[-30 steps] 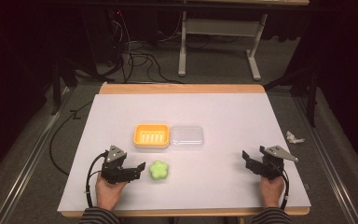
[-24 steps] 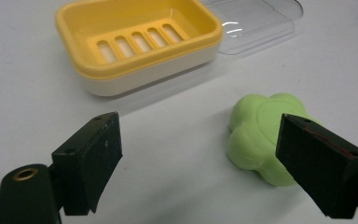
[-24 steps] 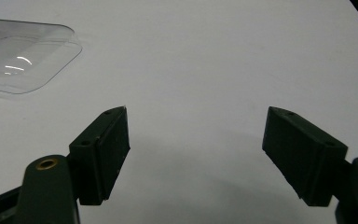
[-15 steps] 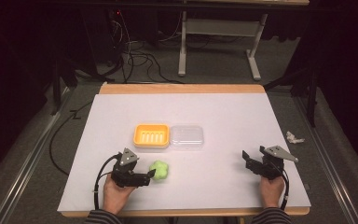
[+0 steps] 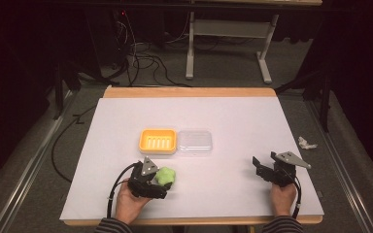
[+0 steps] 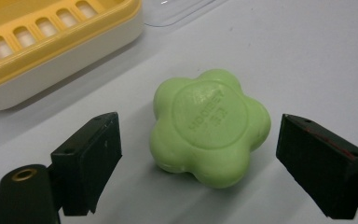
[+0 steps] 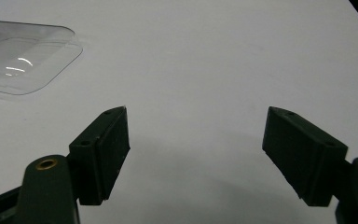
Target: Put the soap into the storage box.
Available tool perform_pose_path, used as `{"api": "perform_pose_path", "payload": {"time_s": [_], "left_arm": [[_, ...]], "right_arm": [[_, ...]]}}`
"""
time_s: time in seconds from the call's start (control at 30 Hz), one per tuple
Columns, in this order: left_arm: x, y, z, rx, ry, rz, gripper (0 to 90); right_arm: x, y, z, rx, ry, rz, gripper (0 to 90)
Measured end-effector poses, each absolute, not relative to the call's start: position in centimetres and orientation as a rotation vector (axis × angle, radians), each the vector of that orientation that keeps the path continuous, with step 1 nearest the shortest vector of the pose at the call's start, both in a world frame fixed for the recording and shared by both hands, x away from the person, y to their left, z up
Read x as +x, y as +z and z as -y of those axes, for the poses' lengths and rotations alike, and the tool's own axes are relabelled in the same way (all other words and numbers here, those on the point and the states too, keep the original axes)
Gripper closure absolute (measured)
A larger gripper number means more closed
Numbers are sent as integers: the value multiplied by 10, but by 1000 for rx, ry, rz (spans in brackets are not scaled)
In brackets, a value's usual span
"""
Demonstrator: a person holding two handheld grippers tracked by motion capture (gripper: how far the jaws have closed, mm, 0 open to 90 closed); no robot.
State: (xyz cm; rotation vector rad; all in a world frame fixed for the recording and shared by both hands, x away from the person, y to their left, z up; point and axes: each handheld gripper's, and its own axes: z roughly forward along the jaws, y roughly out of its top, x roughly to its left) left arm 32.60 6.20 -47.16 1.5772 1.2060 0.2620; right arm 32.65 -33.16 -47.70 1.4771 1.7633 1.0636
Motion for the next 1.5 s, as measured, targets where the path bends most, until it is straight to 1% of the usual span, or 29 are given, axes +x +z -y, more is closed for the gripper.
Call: {"api": "perform_pose_path", "payload": {"time_s": [0.47, 0.57, 0.73, 0.77, 0.87, 1.4, 1.5], "left_arm": [[329, -484, -47, 1656, 292, -1215, 160], [331, -487, -45, 1665, 305, -1232, 174], [332, -488, -45, 1655, 280, -1257, 201], [332, -488, -45, 1655, 282, -1256, 229], [332, -487, -45, 1657, 279, -1255, 262], [333, -485, -45, 1655, 271, -1269, 273], [334, -483, -46, 1642, 251, -1279, 274]], "right_arm": [[326, -477, 332, 1476, 1065, -1764, 233], [327, -477, 332, 1478, 1065, -1765, 234], [327, -477, 332, 1475, 1064, -1765, 233], [326, -477, 332, 1478, 1063, -1766, 234], [327, -477, 332, 1473, 1063, -1767, 233], [327, -477, 332, 1477, 1064, -1771, 233], [327, -477, 332, 1481, 1068, -1767, 234]]}}
